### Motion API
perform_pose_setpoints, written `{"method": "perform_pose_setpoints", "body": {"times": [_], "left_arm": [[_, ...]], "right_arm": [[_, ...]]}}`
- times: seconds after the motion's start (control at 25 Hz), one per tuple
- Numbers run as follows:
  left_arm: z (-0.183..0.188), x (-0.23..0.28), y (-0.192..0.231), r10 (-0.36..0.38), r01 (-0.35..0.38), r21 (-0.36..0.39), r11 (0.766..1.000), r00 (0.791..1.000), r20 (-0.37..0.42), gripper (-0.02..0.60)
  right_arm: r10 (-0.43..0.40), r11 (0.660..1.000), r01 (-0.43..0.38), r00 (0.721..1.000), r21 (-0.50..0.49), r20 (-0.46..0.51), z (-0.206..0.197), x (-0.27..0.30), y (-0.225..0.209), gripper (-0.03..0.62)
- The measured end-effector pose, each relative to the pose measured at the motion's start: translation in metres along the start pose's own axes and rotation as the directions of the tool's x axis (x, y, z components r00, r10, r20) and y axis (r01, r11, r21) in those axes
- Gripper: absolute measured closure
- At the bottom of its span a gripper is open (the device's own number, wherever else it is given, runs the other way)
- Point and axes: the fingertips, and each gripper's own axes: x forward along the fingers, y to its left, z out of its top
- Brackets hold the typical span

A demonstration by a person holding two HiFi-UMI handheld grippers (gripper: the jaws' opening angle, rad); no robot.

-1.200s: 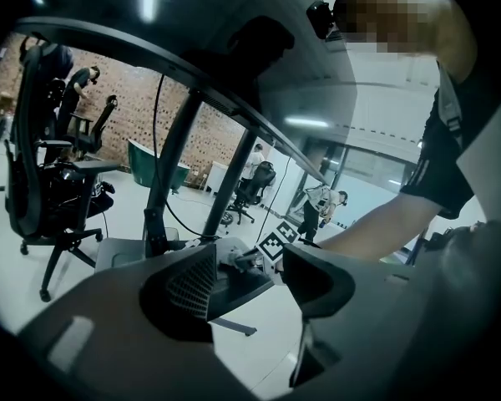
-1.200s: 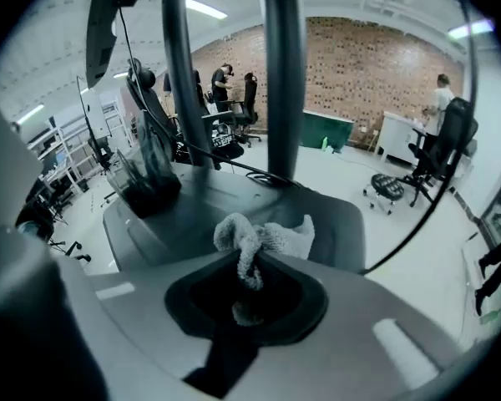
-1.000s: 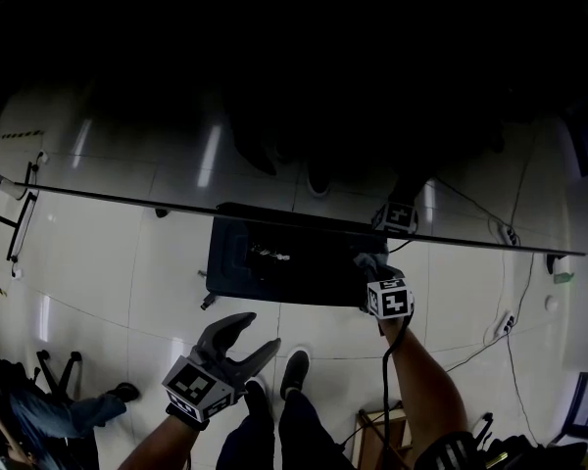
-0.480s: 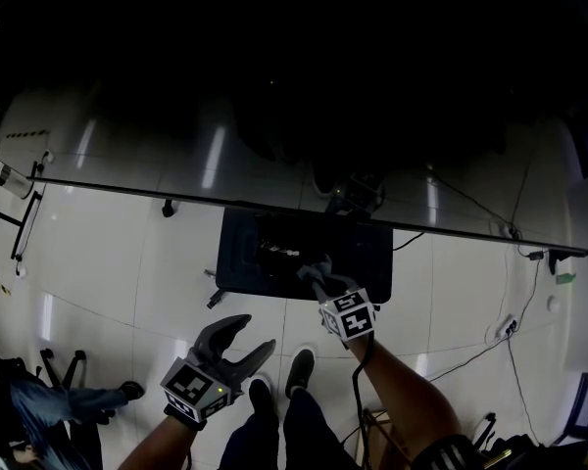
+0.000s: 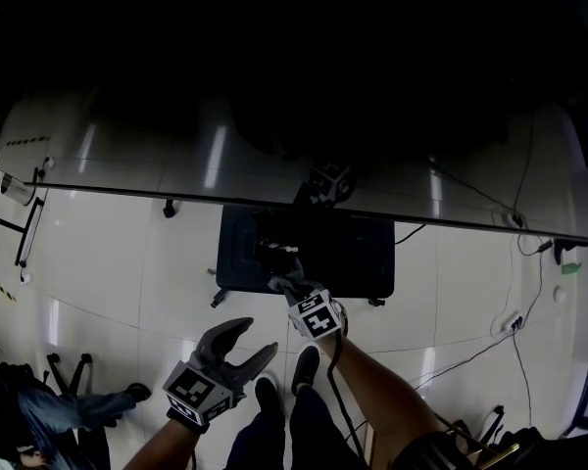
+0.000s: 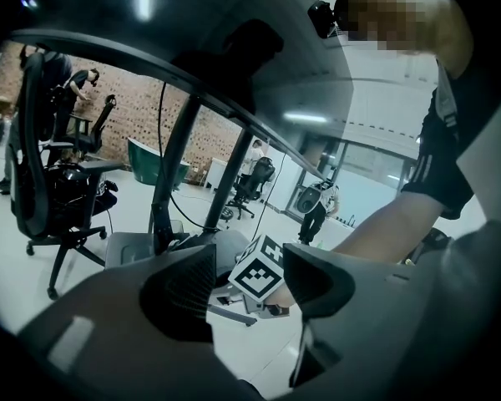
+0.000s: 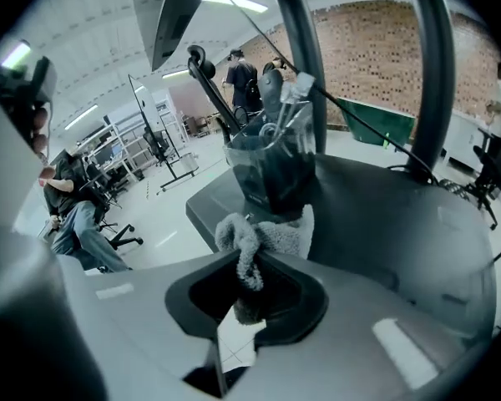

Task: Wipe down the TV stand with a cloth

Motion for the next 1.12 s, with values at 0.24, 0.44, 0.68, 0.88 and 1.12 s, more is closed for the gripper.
{"method": "perform_pose_setpoints", "body": {"times": [0.24, 0.44, 0.68, 0.88, 1.12], "left_arm": [[0.000, 0.014, -0.010, -0.026, 0.026, -0.009, 1.000, 1.000, -0.014, 0.309], [0.005, 0.032, -0.024, -0.064, 0.064, -0.003, 0.998, 0.998, -0.019, 0.310], [0.010, 0.039, -0.031, -0.071, 0.071, 0.014, 0.997, 0.997, -0.042, 0.308], [0.021, 0.035, -0.026, -0.059, 0.060, 0.025, 0.998, 0.998, -0.025, 0.310], [0.039, 0.018, -0.036, -0.044, 0.045, 0.058, 0.997, 0.999, -0.015, 0.308]], "right_arm": [[-0.088, 0.995, 0.088, 0.996, 0.039, 0.013, -0.040, -0.044, -0.054, 0.551], [-0.190, 0.978, 0.189, 0.982, 0.088, -0.001, -0.076, -0.088, -0.112, 0.551], [-0.299, 0.941, 0.302, 0.953, 0.151, -0.041, -0.117, -0.135, -0.162, 0.551], [-0.353, 0.906, 0.356, 0.934, 0.228, -0.054, -0.131, -0.162, -0.182, 0.551], [-0.335, 0.912, 0.282, 0.931, 0.297, 0.147, -0.078, -0.217, -0.144, 0.551]]}}
